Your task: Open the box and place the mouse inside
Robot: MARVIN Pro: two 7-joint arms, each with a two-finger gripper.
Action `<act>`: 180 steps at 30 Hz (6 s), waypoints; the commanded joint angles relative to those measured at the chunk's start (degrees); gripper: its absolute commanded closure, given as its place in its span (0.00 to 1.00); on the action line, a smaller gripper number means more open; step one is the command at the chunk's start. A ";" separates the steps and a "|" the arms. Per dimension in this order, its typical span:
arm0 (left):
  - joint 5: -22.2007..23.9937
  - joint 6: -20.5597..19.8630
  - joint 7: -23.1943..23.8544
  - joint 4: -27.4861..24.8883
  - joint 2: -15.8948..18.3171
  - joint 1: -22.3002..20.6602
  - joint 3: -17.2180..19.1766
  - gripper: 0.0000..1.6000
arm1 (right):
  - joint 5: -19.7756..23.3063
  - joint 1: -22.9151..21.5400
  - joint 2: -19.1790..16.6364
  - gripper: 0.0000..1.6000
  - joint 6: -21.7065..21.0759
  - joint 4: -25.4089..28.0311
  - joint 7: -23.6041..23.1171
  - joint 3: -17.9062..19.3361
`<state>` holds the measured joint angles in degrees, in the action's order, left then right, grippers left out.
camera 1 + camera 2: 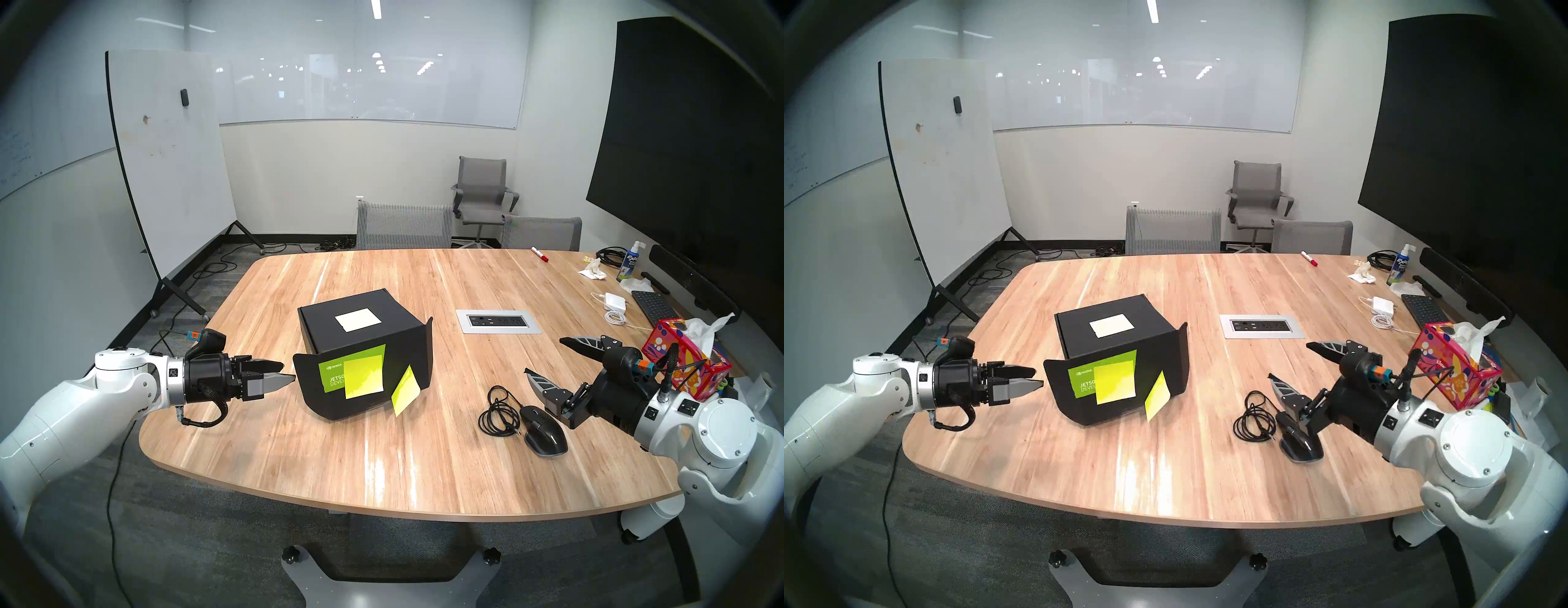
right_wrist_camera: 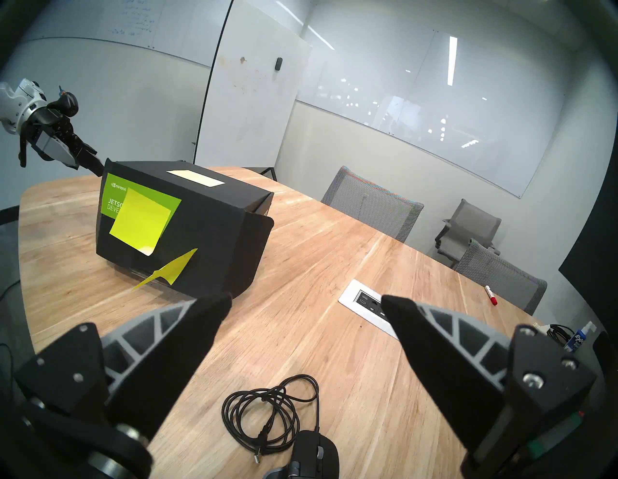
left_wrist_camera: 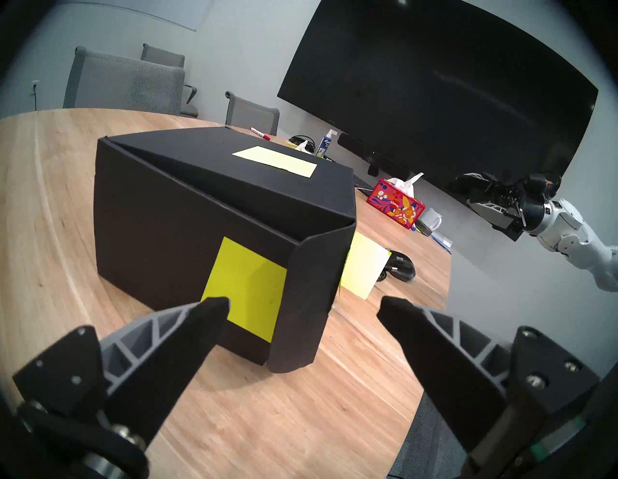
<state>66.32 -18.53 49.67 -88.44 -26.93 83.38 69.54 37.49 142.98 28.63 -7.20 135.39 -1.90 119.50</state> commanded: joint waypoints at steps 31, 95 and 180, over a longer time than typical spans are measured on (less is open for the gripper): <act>0.14 0.09 -2.95 -5.55 -0.72 0.45 -1.50 0.84 | 0.00 -0.02 0.11 0.00 0.16 0.30 -0.09 0.17; 25.55 -3.80 -6.79 -18.90 12.33 9.45 14.75 1.00 | 0.02 -0.03 0.05 0.00 0.15 0.28 -0.04 0.14; 25.85 -13.99 14.53 -3.83 18.62 15.02 20.68 0.00 | 0.04 -0.03 0.00 0.00 0.15 0.27 0.01 0.12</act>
<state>93.40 -33.90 60.16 -92.10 -10.89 92.66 87.65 37.52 143.00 28.56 -7.20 135.36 -1.84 119.49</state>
